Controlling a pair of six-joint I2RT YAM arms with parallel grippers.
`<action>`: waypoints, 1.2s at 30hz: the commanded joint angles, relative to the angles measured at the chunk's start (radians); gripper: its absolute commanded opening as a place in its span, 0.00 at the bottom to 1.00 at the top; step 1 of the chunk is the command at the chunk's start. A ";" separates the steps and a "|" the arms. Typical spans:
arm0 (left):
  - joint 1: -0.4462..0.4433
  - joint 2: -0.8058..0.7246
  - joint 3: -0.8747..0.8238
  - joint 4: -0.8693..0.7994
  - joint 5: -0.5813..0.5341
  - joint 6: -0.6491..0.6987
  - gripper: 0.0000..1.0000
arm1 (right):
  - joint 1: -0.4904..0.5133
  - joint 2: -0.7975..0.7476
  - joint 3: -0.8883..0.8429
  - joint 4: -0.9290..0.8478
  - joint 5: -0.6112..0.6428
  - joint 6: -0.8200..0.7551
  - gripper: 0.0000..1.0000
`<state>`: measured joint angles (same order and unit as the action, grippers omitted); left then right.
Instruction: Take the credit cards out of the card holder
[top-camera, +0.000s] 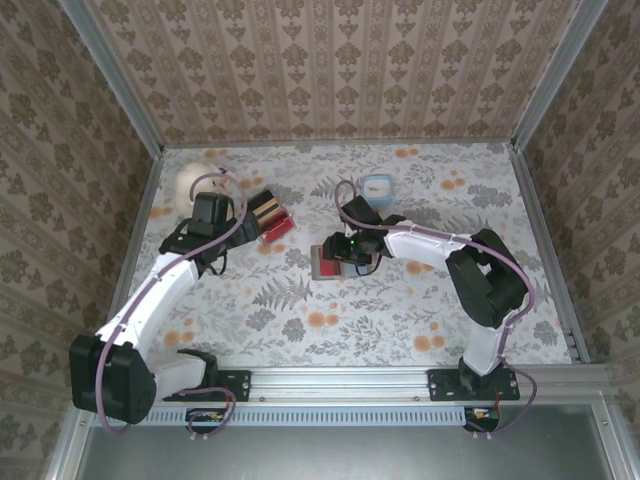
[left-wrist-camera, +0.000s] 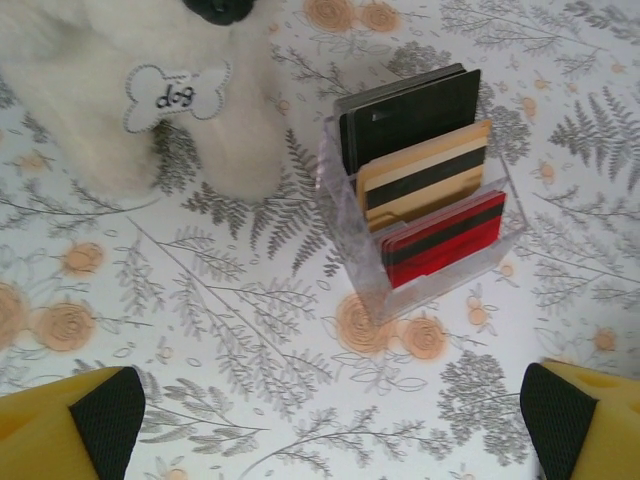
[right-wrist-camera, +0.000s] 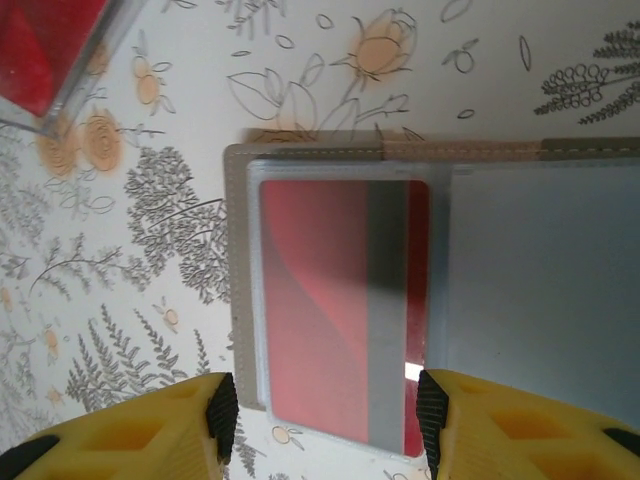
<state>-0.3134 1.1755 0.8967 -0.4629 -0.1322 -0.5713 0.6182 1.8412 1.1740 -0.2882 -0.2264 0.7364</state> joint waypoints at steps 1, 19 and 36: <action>0.005 0.011 -0.021 0.026 0.080 -0.098 1.00 | 0.003 0.033 0.022 -0.016 0.034 0.034 0.54; -0.104 0.230 -0.015 0.252 0.342 -0.203 0.74 | 0.000 0.046 0.026 -0.042 0.062 -0.021 0.28; -0.254 0.489 0.083 0.310 0.457 -0.236 0.31 | 0.001 0.114 0.019 -0.003 -0.025 0.021 0.27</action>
<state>-0.5522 1.6306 0.9276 -0.1558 0.2836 -0.8227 0.6182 1.9182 1.1797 -0.2893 -0.2054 0.7376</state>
